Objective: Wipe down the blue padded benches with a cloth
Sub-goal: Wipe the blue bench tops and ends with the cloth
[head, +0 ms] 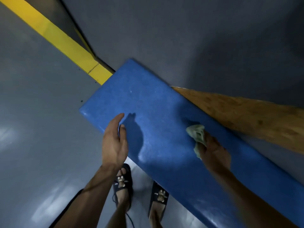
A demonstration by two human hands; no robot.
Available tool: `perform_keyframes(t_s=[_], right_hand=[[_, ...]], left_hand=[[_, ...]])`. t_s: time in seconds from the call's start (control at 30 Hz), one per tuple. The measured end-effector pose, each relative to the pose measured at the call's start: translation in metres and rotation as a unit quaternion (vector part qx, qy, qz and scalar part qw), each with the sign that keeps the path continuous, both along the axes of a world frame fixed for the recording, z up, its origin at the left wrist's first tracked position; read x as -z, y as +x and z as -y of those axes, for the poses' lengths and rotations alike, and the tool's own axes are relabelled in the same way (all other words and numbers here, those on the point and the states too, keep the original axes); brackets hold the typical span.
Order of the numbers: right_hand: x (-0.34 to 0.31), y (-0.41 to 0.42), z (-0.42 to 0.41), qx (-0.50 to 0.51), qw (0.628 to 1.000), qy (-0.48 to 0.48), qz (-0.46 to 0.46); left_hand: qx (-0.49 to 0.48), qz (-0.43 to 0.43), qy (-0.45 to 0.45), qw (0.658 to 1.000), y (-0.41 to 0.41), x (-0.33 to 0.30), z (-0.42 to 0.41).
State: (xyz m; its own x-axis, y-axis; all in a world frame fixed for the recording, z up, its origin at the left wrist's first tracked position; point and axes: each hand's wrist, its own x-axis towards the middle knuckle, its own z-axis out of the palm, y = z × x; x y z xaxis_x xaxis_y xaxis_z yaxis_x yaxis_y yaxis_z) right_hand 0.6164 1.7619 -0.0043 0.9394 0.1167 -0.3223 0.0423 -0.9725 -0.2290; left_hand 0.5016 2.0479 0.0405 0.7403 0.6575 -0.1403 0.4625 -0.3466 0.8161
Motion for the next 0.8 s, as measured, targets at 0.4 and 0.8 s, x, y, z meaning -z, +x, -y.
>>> perform_keyframes(t_s=[0.4, 0.8], right_hand=[[0.017, -0.037, 0.009, 0.208, 0.975, -0.070, -0.036], [0.038, 0.012, -0.273, 0.204, 0.979, -0.010, 0.009]], left_hand=[[0.049, -0.007, 0.009, 0.999, 0.020, 0.042, -0.058], [0.194, -0.054, 0.082, 0.976, 0.029, 0.062, -0.215]])
